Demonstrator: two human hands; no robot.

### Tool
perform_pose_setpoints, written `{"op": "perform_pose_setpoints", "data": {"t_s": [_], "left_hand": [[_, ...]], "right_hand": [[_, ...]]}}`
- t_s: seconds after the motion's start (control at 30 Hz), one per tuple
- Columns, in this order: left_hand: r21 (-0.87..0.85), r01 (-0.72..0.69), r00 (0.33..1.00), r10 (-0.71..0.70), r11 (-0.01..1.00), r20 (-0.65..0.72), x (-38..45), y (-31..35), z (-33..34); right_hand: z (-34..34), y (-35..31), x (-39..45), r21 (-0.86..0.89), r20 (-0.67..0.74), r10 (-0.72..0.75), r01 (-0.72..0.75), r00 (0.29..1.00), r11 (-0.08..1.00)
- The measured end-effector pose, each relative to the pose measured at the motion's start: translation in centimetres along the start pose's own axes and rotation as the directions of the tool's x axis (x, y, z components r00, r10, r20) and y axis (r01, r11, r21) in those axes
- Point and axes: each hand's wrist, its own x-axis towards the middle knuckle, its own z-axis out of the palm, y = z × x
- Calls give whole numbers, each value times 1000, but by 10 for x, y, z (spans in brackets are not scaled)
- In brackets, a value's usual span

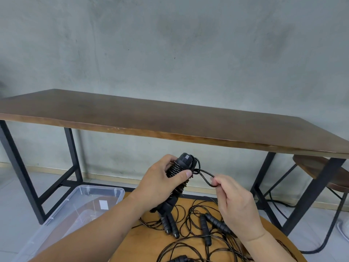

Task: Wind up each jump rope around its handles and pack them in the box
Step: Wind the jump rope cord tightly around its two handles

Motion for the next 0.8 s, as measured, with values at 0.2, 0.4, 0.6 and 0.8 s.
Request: {"op": "perform_pose_setpoints", "data": {"t_s": [0.2, 0.4, 0.6, 0.8], "left_hand": [[-253, 46, 998, -54, 966, -24, 3, 6, 2], [-423, 139, 990, -142, 895, 24, 5, 10, 7], [431, -51, 998, 66, 901, -19, 7, -7, 11], [698, -80, 982, 176, 712, -67, 5, -16, 21]], "right_hand": [[13, 5, -9, -3, 85, 24, -24, 996, 1000], [17, 12, -3, 32, 148, 160, -167, 976, 985], [22, -14, 7, 197, 380, 451, -547, 808, 814], [16, -42, 34, 584, 603, 501, -771, 621, 253]]}}
